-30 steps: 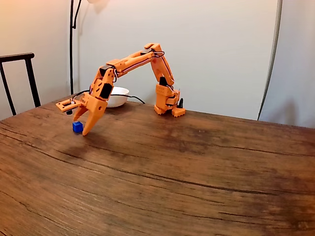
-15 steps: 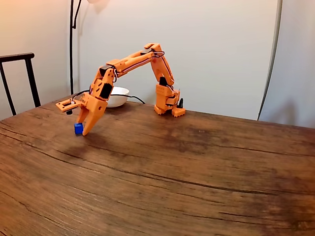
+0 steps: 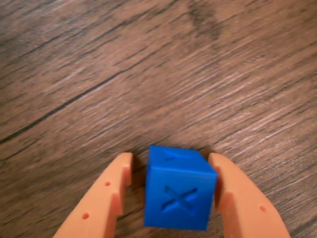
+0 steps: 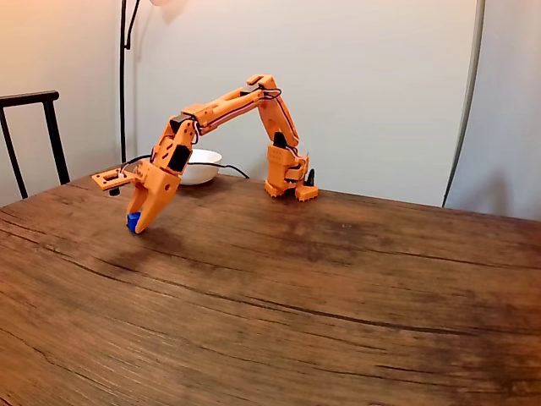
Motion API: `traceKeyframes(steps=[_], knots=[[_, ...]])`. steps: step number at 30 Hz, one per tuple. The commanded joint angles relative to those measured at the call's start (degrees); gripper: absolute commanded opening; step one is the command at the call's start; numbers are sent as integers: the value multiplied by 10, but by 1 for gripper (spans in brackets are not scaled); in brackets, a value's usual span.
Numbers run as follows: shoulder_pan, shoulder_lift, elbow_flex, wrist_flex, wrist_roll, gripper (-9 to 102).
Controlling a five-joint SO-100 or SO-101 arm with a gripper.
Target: Grasp the cube and drop it in the bowl
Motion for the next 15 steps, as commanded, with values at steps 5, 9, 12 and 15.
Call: traceKeyframes(steps=[5,9,12,15], knots=[[8,3,-1,-1,2,20],[8,3,4,-1,2,14],[9,3,18,-2,-3,6],[7,3,23,-5,-2,4]])
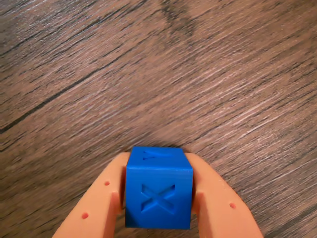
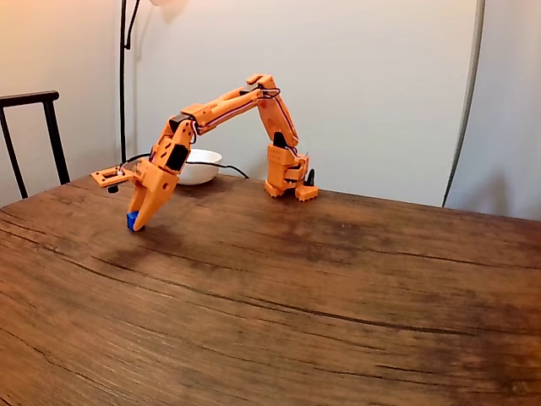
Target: Grasp the cube and drop it in the bowl
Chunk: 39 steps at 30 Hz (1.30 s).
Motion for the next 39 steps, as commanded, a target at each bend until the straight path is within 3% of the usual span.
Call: traceKeyframes(steps=[1,12,25,39], knots=[[-4,1,4,3,-2,4],[-5,13,-69,39,4,4],[15,13,-389,389,91,4],[61,14,-600,647,142,4]])
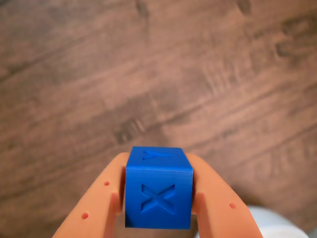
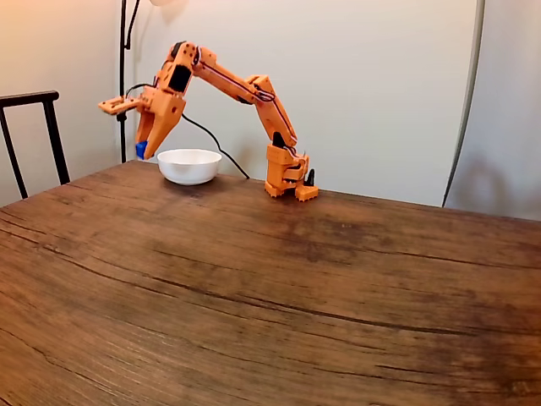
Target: Grasp the cube and drop it in the bowl
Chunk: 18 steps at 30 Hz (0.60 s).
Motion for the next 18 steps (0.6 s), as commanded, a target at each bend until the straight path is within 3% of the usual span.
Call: traceKeyframes(steps=[1,7,18], knots=[[18,18,-70,51,26,4],[56,75,-68,49,52,4],[140,287,172,48,107,4]])
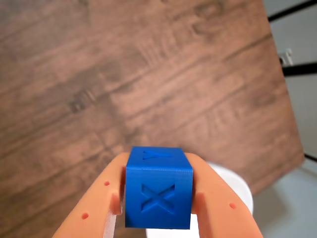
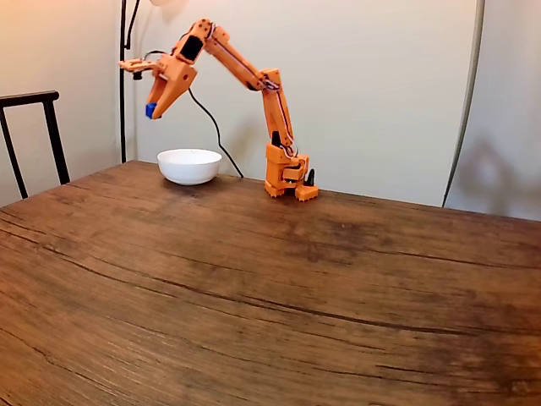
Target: Grasp the cube and drop it in the bowl
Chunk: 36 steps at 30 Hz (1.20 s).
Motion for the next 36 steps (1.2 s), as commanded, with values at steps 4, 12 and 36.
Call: traceKeyframes(steps=[4,12,36], knots=[[55,150,124,33,35,4],[132,292,318,9,78,4],[352,423,774,-369,95,5]])
